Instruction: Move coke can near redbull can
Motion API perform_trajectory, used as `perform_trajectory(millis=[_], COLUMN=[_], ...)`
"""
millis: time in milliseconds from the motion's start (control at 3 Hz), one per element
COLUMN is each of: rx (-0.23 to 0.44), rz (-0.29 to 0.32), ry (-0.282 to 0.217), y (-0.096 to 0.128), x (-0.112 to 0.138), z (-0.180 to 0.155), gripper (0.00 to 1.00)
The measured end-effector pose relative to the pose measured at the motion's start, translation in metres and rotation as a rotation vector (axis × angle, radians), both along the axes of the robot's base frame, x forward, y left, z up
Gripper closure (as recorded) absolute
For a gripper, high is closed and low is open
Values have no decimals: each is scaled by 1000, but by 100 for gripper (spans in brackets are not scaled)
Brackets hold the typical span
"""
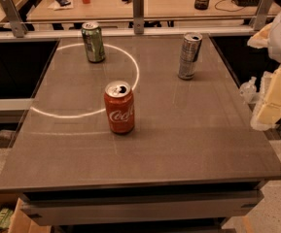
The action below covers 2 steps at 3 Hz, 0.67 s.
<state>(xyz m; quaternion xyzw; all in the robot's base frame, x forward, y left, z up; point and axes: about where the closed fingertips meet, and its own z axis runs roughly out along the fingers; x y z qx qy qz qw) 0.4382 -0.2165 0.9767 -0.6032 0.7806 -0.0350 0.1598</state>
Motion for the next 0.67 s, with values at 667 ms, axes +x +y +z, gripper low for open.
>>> perform_trajectory(millis=[667], rx=[9], rz=[13], ry=[-14], y=[4], x=[-4], z=[2], gripper=[0])
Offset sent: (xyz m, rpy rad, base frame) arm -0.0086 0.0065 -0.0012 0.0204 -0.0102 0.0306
